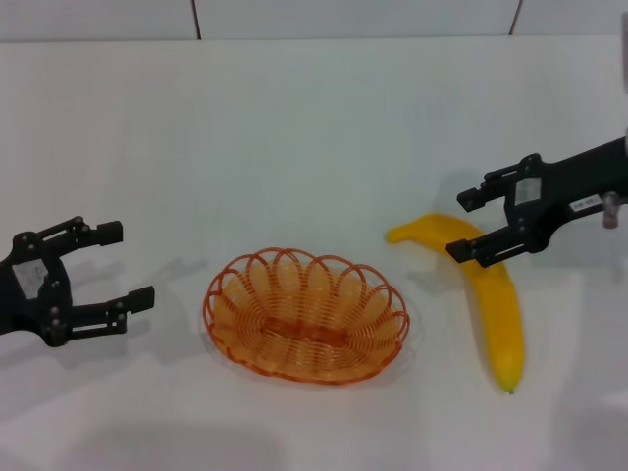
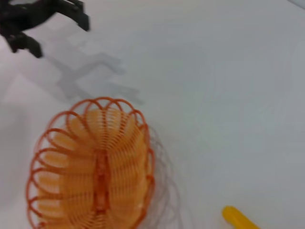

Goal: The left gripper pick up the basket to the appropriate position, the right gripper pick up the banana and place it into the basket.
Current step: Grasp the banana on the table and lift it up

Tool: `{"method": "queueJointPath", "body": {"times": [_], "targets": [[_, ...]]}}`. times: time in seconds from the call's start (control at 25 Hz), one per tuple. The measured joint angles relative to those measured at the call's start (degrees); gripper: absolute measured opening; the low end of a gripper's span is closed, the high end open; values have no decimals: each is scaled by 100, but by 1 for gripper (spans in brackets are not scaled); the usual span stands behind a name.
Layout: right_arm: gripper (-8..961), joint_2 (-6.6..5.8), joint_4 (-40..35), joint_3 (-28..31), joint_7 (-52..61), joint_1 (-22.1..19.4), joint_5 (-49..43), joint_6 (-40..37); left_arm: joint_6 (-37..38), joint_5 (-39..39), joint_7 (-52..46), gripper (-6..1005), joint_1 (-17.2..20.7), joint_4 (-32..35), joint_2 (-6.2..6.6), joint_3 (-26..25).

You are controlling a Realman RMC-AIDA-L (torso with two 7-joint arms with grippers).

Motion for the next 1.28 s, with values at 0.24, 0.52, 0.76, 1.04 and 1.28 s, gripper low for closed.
{"method": "queueJointPath", "body": {"times": [0.24,0.52,0.76,1.04,1.28], "targets": [[790,-18,315,-45,-49,-112,-32,528,0,13,3,902,-3,0,-4,0],[790,-13,336,-2,-74,-365,9,677,-7,20,3,902,24,-1,-1,0],[791,-13,447,-5,-30,-453,3,672,-74,3,3,902,36,-58,2,0],[791,-26,618,-8,11,-450,-29,766,-79,-19,3,902,37,-85,9,0],[792,-32,637,-8,15,-452,-77,841,-80,-22,3,902,33,-84,9,-1]]}}
